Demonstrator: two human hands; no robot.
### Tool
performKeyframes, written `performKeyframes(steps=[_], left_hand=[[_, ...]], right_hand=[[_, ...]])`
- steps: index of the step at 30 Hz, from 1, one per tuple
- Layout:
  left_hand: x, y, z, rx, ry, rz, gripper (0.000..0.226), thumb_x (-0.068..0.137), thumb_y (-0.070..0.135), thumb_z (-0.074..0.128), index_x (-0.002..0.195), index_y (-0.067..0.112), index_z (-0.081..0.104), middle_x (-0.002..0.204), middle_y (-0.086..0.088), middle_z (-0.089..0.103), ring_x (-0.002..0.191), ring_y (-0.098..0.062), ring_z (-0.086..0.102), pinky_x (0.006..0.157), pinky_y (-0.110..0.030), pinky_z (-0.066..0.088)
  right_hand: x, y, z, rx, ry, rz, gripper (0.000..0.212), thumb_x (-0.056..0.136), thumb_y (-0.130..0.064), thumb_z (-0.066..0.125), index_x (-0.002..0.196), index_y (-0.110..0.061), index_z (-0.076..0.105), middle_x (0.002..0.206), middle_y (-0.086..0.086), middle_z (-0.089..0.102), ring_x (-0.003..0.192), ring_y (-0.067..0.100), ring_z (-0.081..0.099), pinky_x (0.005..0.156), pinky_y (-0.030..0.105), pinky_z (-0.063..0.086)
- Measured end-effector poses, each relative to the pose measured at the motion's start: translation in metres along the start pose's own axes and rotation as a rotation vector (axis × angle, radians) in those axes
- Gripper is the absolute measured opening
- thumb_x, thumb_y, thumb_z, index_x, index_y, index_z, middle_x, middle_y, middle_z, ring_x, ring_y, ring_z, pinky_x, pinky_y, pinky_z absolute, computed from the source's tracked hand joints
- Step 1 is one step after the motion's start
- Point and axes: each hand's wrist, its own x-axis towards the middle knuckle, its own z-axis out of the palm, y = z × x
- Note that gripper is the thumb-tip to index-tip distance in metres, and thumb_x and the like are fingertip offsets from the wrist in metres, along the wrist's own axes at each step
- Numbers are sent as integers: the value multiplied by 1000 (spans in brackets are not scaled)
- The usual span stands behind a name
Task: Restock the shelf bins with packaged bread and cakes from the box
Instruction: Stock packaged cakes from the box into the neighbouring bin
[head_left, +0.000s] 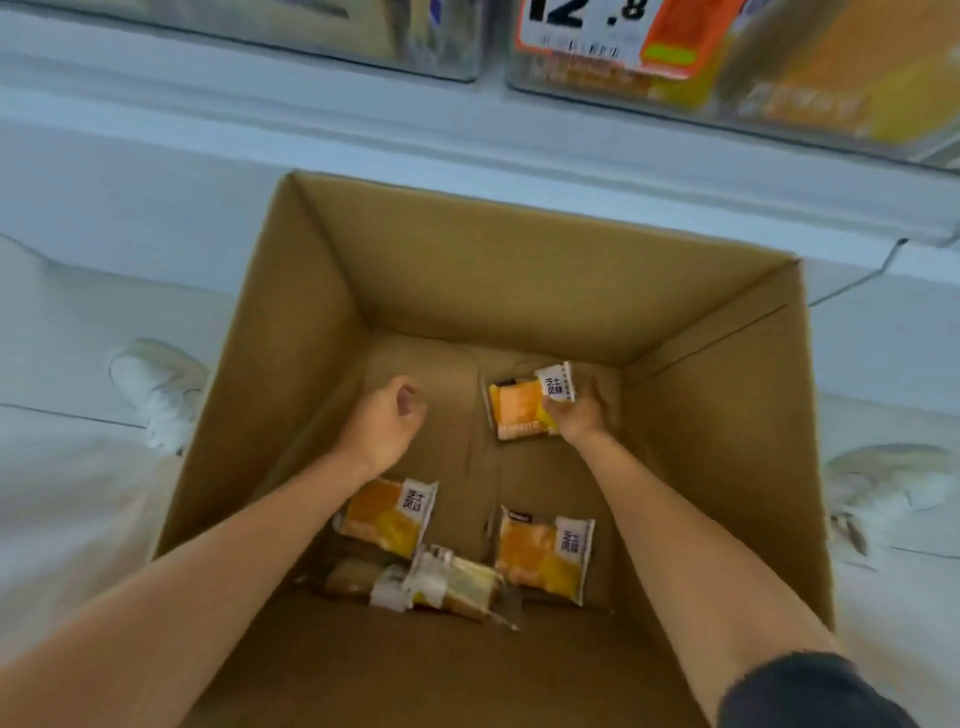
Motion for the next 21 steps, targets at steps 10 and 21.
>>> performKeyframes(steps=[10,21], left_hand=[[11,-5,20,-132,-87,-189,56,94,34,63,143,16,42,137,-4,53,125,-22,52,98,-32,41],[-8,-18,38,-598,-288,-405,28,86,22,72,112,17,63,113,-11,71,104,-28,67,92,-44,53]], right_hand=[[-108,-64,-30,448,-188,108,52,76,2,77,121,-7,52,119,11,64,108,29,63,96,44,52],[-176,-42,-45,181,-533,-54,60,82,-21,75,136,-27,51,137,-4,55,129,18,48,110,37,34]])
